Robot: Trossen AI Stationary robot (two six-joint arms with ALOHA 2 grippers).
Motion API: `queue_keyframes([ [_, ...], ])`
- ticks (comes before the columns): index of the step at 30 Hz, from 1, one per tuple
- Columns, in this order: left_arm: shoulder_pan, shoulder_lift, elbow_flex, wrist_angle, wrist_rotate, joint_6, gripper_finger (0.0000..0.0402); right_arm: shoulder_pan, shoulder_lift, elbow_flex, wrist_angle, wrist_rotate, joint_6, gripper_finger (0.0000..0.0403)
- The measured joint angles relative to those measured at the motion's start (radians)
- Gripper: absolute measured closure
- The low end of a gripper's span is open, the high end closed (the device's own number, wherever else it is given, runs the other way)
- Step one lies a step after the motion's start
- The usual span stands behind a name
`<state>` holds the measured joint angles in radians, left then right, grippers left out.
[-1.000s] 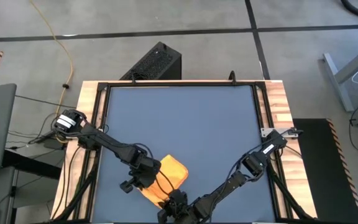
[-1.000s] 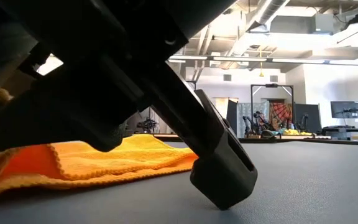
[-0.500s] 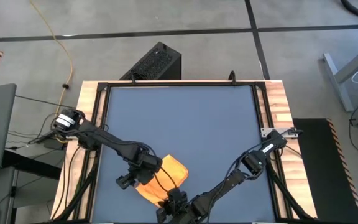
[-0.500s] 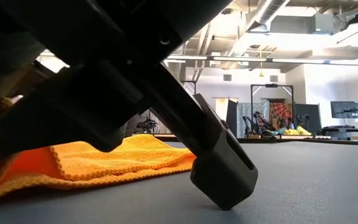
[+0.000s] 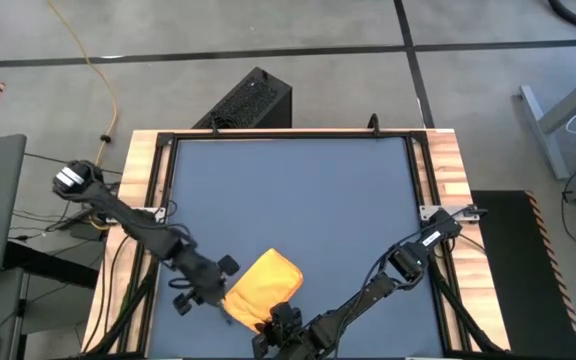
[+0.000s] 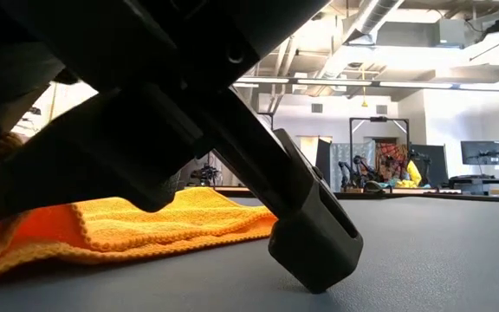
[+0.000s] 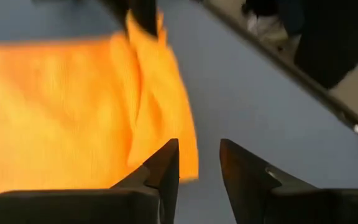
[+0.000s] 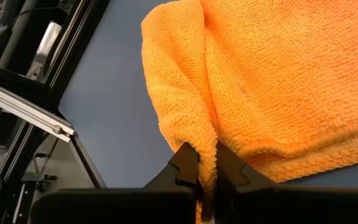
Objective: Roll towel
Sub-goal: Roll the orange microfiber towel
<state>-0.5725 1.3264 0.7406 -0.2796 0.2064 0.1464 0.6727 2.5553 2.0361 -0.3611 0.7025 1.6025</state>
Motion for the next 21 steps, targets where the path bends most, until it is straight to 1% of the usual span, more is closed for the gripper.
queue_keyframes([
  [4, -0.081, -0.017, -0.074, 0.185, -0.057, 0.007, 0.0303, 0.0, 0.0, 0.0, 0.001, 0.0, -0.002, 0.0365],
  [6, -0.109, 0.0, -0.08, 0.215, -0.082, 0.031, 0.0303, 0.0, 0.0, -0.001, 0.002, 0.001, -0.002, 0.0365],
  [11, -0.157, 0.033, -0.081, 0.275, -0.188, 0.073, 0.0303, 0.0, 0.0, -0.001, 0.003, 0.002, 0.001, 0.0365],
  [13, -0.167, 0.035, -0.081, 0.276, -0.205, 0.097, 0.0303, 0.0, 0.0, -0.001, 0.005, 0.003, 0.001, 0.0365],
  [17, -0.159, 0.035, -0.081, 0.256, -0.204, 0.114, 0.0298, 0.0, 0.0, -0.001, 0.006, 0.003, 0.001, 0.0365],
  [21, -0.142, 0.046, -0.081, 0.236, -0.19, 0.114, 0.0268, 0.0, 0.0, -0.001, 0.008, 0.004, 0.001, 0.0364],
])
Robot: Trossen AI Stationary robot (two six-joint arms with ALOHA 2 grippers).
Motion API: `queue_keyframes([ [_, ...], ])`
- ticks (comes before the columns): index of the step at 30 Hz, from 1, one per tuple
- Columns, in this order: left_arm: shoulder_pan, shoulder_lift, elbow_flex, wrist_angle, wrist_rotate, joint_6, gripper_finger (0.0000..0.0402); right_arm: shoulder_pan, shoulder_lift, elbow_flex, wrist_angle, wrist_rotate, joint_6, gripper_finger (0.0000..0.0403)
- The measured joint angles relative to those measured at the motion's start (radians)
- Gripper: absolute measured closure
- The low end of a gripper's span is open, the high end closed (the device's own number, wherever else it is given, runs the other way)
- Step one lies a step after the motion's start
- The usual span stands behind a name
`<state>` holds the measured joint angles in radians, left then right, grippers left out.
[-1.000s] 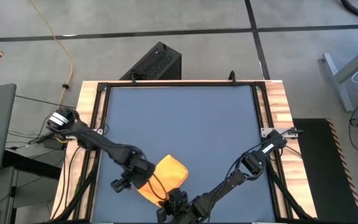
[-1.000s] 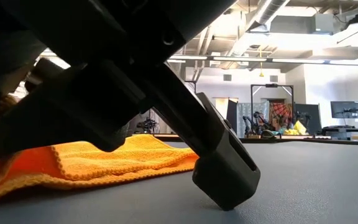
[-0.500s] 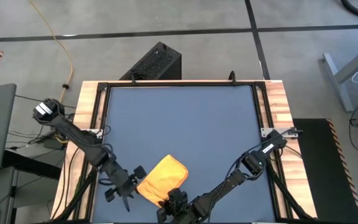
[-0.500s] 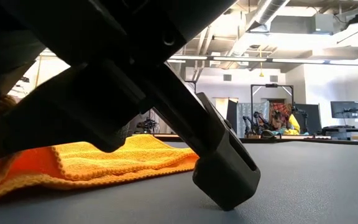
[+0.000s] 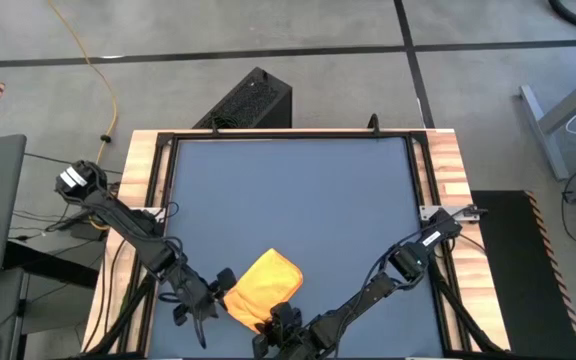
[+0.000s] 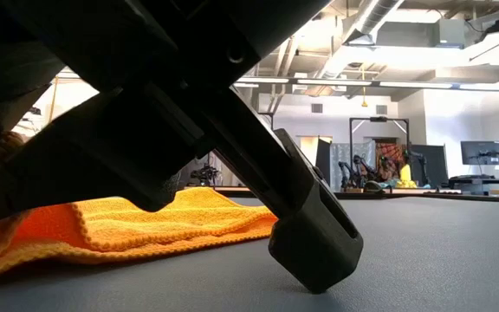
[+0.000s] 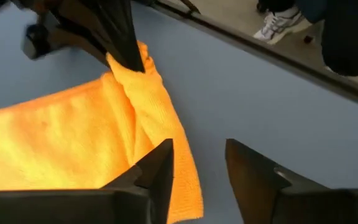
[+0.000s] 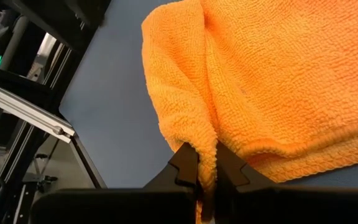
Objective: Roll towel
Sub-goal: Roll the orange microfiber towel
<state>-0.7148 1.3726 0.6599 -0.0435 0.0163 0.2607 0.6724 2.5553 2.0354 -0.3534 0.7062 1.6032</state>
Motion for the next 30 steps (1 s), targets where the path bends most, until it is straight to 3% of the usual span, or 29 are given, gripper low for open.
queue_keyframes([
  [5, 0.007, 0.088, 0.0, 0.016, -0.003, 0.003, 0.0206, 0.0, 0.0, 0.0, 0.003, 0.004, -0.003, 0.0364],
  [10, 0.006, 0.16, 0.0, 0.012, -0.086, 0.059, 0.0158, 0.0, 0.0, 0.0, 0.005, 0.006, -0.004, 0.0364],
  [17, 0.006, 0.184, 0.0, 0.008, -0.112, -0.016, 0.0149, 0.0, 0.0, 0.0, 0.004, 0.006, -0.004, 0.0364],
  [22, 0.009, 0.184, 0.001, 0.007, -0.116, -0.059, 0.0208, -0.006, 0.0, 0.0, 0.002, 0.003, -0.003, 0.0364],
  [26, 0.022, 0.184, 0.015, -0.022, -0.11, -0.083, 0.0301, -0.006, 0.0, 0.0, 0.002, 0.002, 0.003, 0.0364],
  [30, 0.046, 0.184, 0.086, -0.181, -0.086, -0.09, 0.0387, -0.006, 0.0, 0.0, -0.007, 0.001, 0.034, 0.0364],
])
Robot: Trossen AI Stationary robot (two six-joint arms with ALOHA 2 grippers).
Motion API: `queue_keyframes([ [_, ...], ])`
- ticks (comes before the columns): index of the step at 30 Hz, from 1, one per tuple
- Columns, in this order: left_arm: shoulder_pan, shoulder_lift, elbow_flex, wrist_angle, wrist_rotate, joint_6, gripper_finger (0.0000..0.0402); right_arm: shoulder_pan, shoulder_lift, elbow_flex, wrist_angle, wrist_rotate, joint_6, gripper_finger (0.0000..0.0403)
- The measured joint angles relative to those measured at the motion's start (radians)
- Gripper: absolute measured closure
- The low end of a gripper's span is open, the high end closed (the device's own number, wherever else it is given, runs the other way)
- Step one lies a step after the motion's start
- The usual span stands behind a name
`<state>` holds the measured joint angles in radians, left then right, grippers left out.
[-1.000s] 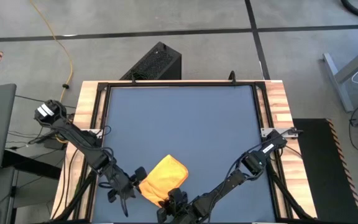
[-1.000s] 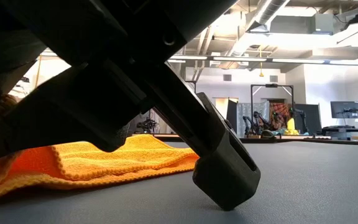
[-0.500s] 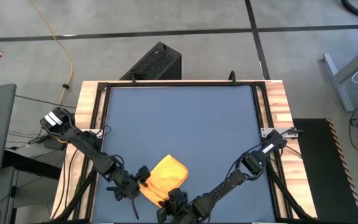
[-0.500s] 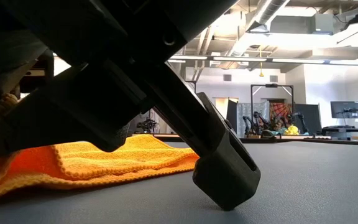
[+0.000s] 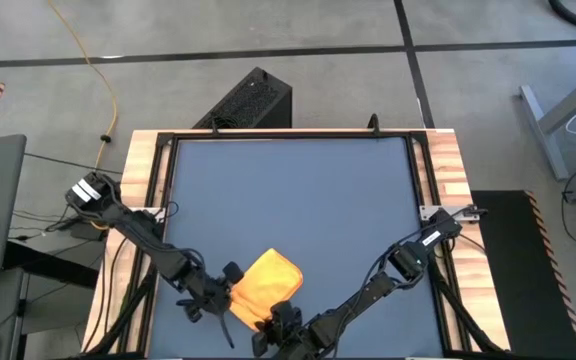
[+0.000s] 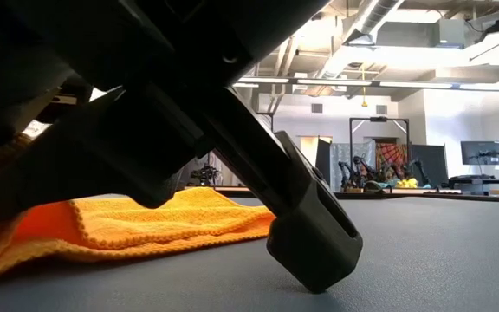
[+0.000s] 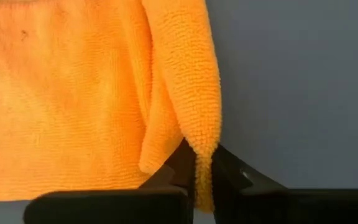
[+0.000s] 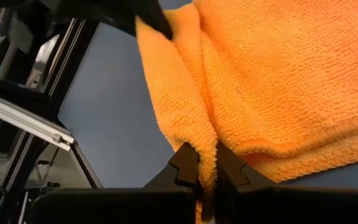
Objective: Roll towel
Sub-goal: Roll the orange microfiber towel
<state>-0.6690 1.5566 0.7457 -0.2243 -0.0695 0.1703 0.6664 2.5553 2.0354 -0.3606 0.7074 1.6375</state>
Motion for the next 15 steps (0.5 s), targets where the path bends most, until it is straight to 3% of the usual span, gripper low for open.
queue_keyframes([
  [3, 0.036, 0.0, 0.036, -0.096, 0.08, -0.018, 0.0391, 0.001, 0.0, 0.0, -0.003, 0.001, 0.026, 0.0364],
  [10, 0.13, 0.0, 0.04, -0.133, 0.301, -0.129, 0.0398, 0.003, -0.001, 0.0, -0.005, 0.003, 0.062, 0.0364],
  [15, 0.174, 0.0, 0.04, -0.136, 0.363, -0.172, 0.0399, -0.003, -0.001, 0.0, -0.014, -0.017, 0.072, 0.0364],
])
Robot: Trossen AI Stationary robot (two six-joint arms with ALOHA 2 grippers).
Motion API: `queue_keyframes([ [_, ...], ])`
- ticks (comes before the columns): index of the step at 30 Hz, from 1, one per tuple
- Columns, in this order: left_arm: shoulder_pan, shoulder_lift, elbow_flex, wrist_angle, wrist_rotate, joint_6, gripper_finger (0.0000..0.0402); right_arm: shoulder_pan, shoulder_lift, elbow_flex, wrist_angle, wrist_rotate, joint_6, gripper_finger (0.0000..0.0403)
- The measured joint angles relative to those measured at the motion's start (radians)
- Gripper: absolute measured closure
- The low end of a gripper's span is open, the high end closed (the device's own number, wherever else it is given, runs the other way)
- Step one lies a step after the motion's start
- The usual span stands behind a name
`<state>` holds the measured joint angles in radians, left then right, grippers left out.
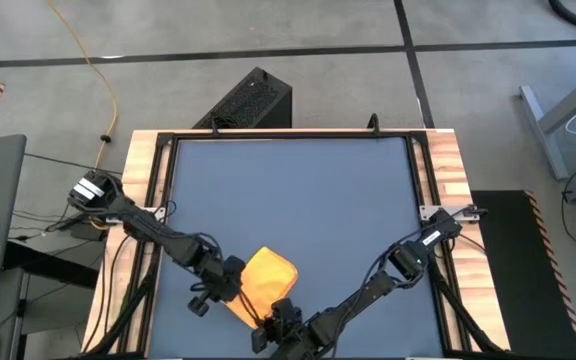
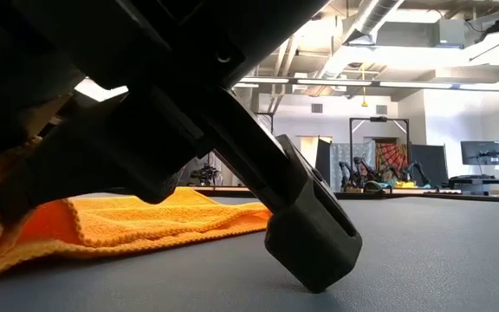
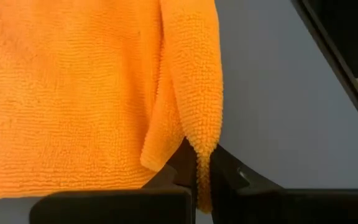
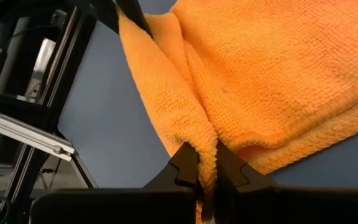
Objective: Roll towel
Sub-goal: Roll the orange microfiber towel
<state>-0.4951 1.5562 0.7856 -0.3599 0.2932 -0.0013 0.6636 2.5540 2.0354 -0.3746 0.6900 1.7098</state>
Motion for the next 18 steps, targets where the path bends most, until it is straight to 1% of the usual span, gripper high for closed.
queue_keyframes([
  [3, 0.017, 0.0, 0.0, 0.0, 0.014, 0.008, 0.0399, -0.005, -0.001, 0.0, -0.01, -0.022, -0.007, 0.0364],
  [6, 0.032, 0.02, 0.0, 0.007, 0.027, 0.037, 0.0398, -0.005, -0.001, 0.0, -0.007, -0.023, -0.044, 0.0354],
  [12, 0.065, 0.126, 0.004, 0.019, 0.109, 0.042, 0.04, -0.019, -0.006, 0.0, -0.014, -0.058, -0.047, 0.031],
  [15, 0.093, 0.135, 0.003, 0.022, 0.155, 0.045, 0.04, -0.024, -0.015, 0.0, -0.018, -0.06, -0.088, 0.0286],
  [18, 0.12, 0.133, 0.005, 0.015, 0.194, 0.044, 0.0401, -0.02, -0.029, -0.004, -0.071, -0.041, -0.115, 0.0265],
])
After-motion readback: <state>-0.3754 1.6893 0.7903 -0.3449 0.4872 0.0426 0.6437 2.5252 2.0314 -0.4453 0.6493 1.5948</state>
